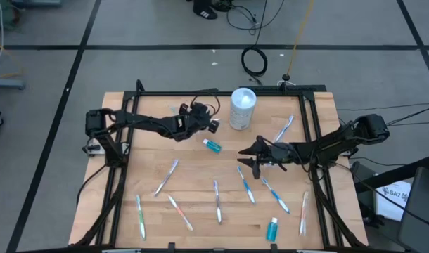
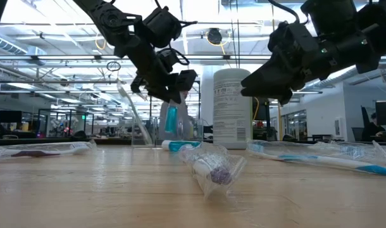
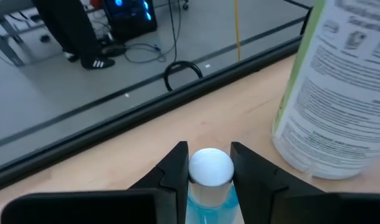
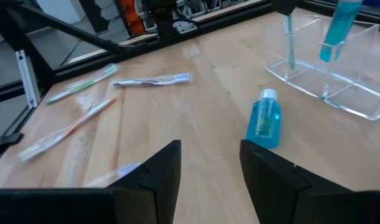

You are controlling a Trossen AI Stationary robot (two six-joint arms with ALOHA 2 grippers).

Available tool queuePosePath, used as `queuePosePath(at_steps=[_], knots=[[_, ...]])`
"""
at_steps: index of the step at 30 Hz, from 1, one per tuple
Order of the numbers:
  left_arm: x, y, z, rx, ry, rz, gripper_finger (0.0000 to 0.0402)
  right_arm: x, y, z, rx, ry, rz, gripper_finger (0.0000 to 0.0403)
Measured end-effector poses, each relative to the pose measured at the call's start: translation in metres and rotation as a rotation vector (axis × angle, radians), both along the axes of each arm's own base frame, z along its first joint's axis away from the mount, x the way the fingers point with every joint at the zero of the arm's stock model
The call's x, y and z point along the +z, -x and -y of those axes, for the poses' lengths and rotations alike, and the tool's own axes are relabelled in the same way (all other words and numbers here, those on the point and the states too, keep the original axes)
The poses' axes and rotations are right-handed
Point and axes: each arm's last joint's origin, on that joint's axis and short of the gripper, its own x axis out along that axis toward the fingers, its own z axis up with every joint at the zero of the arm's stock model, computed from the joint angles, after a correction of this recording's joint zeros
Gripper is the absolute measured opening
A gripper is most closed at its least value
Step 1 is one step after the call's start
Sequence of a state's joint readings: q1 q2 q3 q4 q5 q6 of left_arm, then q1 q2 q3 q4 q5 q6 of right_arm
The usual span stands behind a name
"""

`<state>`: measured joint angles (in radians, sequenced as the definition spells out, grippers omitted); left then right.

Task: Pick & Place toothbrushing station
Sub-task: Put the middle mouthwash bottle in the middle compartment of the transparent organizer

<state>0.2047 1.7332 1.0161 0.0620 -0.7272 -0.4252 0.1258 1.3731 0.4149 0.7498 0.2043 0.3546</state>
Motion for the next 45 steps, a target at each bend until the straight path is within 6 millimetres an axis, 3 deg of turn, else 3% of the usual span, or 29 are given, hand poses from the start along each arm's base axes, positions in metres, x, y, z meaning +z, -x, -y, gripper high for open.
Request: queuePosePath(at_steps=[6, 14, 33, 45], knots=[[-0.004, 0.001, 0.009, 0.02, 0.001, 0.01, 0.0094, 0.0, 0.001, -0.006, 0.024, 0.0, 0.001, 0.0155], [-0.029, 0.015, 0.012, -0.023, 0.005, 0.078, 0.0093, 0.0, 0.001, -0.008, 0.032, 0.001, 0.001, 0.0155], [-0.032, 0.014, 0.01, -0.165, 0.04, 0.082, 0.0093, 0.0, 0.001, -0.008, 0.031, 0.008, 0.001, 0.0155], [-0.032, 0.016, -0.002, -0.315, 0.042, 0.013, 0.0128, 0.0, 0.001, -0.008, 0.036, 0.024, 0.0, 0.0155]])
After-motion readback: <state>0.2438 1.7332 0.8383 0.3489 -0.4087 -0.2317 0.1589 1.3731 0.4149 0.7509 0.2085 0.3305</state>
